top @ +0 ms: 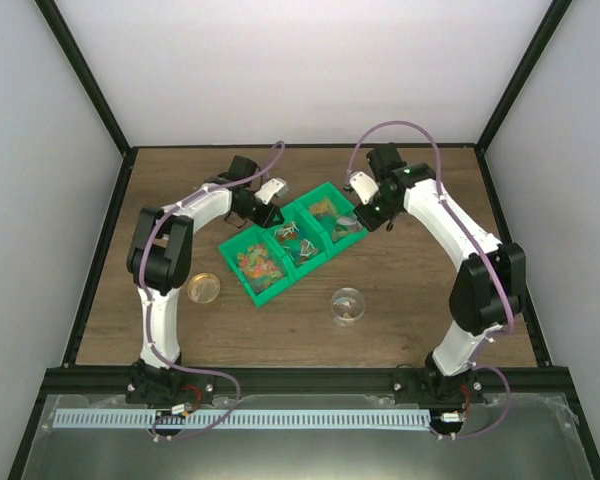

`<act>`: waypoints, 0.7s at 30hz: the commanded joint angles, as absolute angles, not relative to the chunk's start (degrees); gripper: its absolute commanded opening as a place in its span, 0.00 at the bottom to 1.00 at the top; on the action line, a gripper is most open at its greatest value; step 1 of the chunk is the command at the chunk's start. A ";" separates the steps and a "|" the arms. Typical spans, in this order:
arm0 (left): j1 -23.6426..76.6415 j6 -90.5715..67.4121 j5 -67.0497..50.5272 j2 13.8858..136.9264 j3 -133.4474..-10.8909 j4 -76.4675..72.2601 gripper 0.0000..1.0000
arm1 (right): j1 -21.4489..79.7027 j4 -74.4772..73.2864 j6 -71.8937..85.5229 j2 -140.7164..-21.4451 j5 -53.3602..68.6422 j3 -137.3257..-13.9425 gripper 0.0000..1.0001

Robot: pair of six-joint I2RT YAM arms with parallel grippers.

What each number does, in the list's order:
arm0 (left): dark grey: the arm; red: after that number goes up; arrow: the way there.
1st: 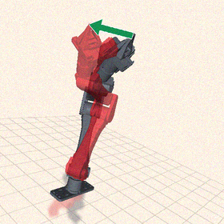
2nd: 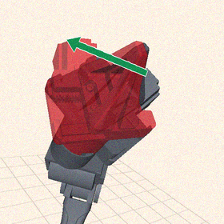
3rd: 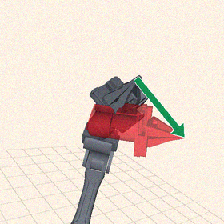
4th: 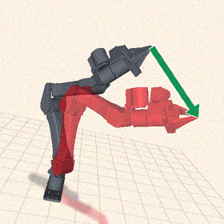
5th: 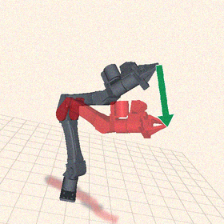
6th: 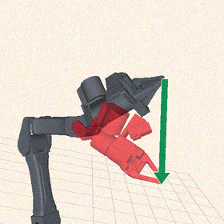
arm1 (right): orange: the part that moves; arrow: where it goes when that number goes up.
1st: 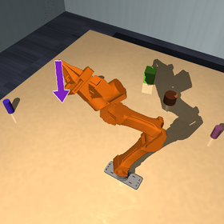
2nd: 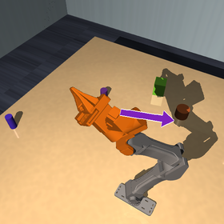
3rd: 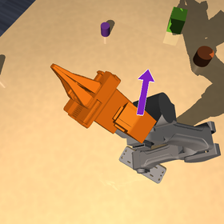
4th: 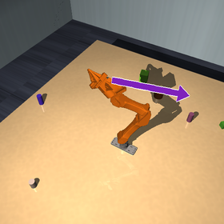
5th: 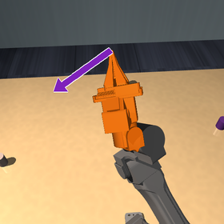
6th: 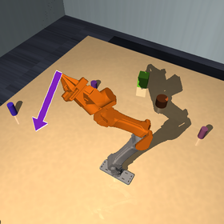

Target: Pack the candies

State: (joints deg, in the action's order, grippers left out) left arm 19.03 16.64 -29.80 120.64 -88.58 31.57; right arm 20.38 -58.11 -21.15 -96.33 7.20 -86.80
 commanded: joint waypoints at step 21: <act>18.97 21.59 -31.03 119.87 -88.16 31.20 0.04 | 22.22 -51.94 -22.05 -109.70 3.68 -90.07 0.01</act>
State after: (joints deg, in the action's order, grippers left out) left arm 19.05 18.24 -29.76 120.36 -88.16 31.20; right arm 21.63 -51.22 -21.80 -107.20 4.71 -89.34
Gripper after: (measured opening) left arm 0.146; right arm 0.095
